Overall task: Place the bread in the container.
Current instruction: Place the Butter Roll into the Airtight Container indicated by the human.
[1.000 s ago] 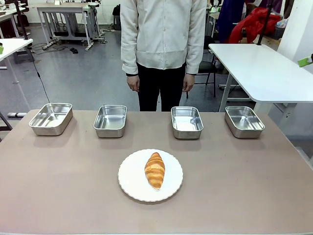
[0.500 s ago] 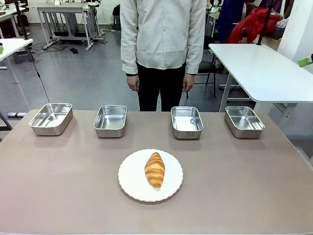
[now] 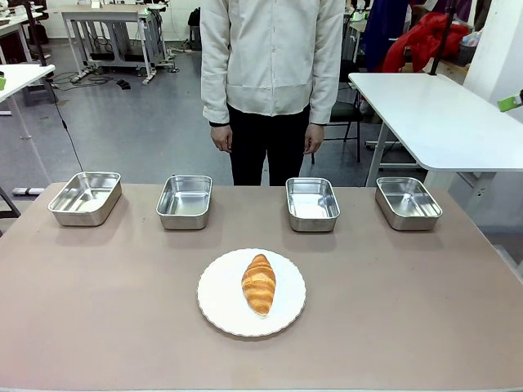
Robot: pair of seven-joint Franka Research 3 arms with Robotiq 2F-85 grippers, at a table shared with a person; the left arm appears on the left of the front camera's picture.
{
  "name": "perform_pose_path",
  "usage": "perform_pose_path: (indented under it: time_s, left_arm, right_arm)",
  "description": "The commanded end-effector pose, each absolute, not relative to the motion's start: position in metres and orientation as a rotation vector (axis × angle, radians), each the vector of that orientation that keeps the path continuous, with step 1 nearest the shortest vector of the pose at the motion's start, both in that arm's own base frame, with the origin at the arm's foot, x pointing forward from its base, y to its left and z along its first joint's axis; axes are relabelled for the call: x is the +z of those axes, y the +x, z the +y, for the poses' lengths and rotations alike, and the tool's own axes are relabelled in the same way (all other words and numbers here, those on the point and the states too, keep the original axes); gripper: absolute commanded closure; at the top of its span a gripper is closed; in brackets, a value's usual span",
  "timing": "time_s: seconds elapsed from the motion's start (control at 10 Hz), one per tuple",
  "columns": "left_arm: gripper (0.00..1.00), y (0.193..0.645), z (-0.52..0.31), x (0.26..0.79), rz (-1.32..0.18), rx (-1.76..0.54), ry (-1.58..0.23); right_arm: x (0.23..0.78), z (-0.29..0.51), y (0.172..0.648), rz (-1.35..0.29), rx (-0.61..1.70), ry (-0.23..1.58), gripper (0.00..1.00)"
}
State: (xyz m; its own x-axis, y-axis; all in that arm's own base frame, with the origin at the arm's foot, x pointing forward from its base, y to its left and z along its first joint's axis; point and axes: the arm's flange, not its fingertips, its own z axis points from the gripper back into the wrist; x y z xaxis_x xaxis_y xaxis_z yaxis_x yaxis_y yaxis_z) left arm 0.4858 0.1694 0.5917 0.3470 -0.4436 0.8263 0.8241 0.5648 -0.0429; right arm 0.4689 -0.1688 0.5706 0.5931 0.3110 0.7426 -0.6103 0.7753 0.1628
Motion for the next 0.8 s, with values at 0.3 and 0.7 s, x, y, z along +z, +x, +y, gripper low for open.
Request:
perform_pose_path:
  time_s: [0.3, 0.7]
  left_arm:
    - [0.00, 0.4857, 0.1687, 0.5924, -0.879, -0.870, -0.510]
    - [0.00, 0.4857, 0.1687, 0.5924, -0.879, -0.870, -0.510]
  right_arm:
    - [0.5707, -0.1679, 0.4693, -0.774, 0.559, 0.438, 0.00]
    - [0.5707, -0.1679, 0.4693, -0.774, 0.559, 0.438, 0.00]
